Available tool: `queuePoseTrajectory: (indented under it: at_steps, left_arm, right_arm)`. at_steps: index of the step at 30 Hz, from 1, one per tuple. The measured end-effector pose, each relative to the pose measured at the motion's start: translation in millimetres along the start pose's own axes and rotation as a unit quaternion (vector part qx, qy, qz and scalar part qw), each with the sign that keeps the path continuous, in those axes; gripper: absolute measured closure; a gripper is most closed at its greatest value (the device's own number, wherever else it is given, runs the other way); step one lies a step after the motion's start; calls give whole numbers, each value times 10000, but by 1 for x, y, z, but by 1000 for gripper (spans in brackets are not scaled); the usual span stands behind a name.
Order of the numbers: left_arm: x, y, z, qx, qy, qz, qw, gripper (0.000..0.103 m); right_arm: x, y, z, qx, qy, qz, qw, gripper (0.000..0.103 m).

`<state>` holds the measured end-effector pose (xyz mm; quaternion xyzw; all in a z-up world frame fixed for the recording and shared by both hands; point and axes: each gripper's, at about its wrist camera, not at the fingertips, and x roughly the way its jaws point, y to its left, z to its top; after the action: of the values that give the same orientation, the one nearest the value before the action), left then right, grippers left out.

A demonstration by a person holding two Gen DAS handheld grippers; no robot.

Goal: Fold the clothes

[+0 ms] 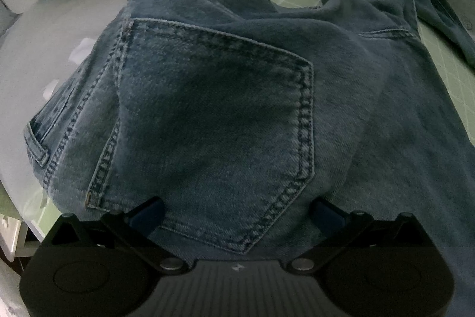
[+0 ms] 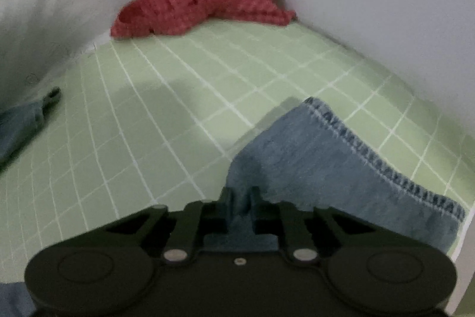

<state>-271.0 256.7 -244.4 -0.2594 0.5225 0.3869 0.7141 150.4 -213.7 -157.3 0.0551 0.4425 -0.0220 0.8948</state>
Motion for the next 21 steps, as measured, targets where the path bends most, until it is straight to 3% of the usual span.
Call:
queuePoseTrajectory:
  at_steps: [4, 6, 8, 9, 10, 11, 14, 15, 21]
  left_arm:
    - [4, 5, -6, -28, 1, 10, 10000, 0]
    - [8, 9, -7, -34, 7, 1, 10000, 0]
    - [11, 13, -9, -36, 11, 9, 10000, 0]
    - [14, 16, -9, -35, 17, 7, 10000, 0]
    - [18, 21, -7, -31, 28, -1, 10000, 0]
    - [19, 23, -8, -27, 37, -6, 10000, 0]
    - [21, 26, -13, -19, 59, -17, 10000, 0]
    - [22, 27, -15, -19, 63, -17, 10000, 0]
    - [29, 37, -21, 9, 132, -17, 9999, 0]
  right_arm:
    - [-18, -13, 13, 330, -677, 190, 9970, 92]
    - [-24, -15, 19, 533, -1001, 561, 9920, 92]
    - [-19, -8, 23, 405, -1094, 694, 9907, 90]
    - [-13, -3, 23, 272, -1006, 759, 9917, 87]
    - [-8, 2, 23, 155, -859, 642, 9941, 69]
    - [-4, 7, 24, 38, -710, 520, 9961, 58]
    - [-9, 10, 11, -147, -722, 501, 9960, 38]
    - [-10, 11, 6, -187, -673, 517, 9962, 26]
    - [-11, 14, -38, -459, -101, 380, 9982, 19]
